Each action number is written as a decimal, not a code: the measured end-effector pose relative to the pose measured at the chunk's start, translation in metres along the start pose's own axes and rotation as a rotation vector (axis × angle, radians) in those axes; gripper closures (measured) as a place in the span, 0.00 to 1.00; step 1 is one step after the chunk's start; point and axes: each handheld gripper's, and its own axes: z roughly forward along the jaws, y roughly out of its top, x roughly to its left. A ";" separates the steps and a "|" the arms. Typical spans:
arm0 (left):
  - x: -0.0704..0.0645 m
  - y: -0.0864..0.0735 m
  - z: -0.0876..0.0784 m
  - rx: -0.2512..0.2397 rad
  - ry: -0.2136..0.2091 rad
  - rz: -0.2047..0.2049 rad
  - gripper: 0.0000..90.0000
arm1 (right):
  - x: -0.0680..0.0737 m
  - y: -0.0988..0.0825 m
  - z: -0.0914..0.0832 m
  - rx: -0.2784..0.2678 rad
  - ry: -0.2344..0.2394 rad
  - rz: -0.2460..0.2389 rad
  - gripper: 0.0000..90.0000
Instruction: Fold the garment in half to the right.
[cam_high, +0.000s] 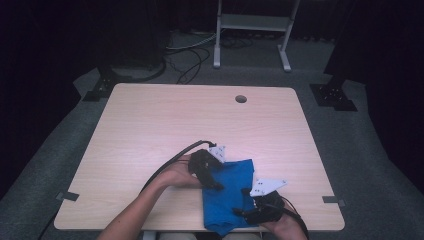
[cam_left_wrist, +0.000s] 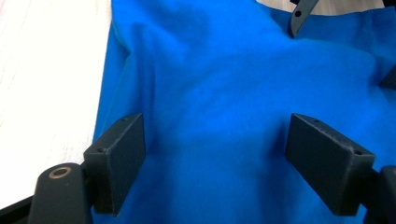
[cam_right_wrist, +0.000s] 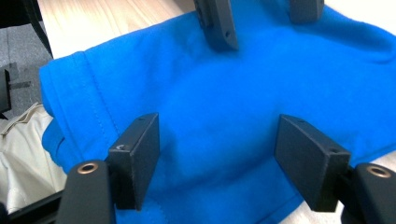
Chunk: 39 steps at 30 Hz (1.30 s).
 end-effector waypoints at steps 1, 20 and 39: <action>0.000 -0.001 -0.001 -0.002 -0.001 -0.004 0.22 | 0.000 -0.001 0.000 0.001 0.001 0.005 0.35; -0.027 -0.007 -0.020 -0.058 0.031 0.038 0.21 | -0.004 -0.009 -0.018 -0.031 0.029 0.032 0.31; -0.044 -0.027 -0.011 -0.021 0.052 0.036 0.21 | 0.005 -0.017 -0.013 0.039 -0.013 -0.062 0.31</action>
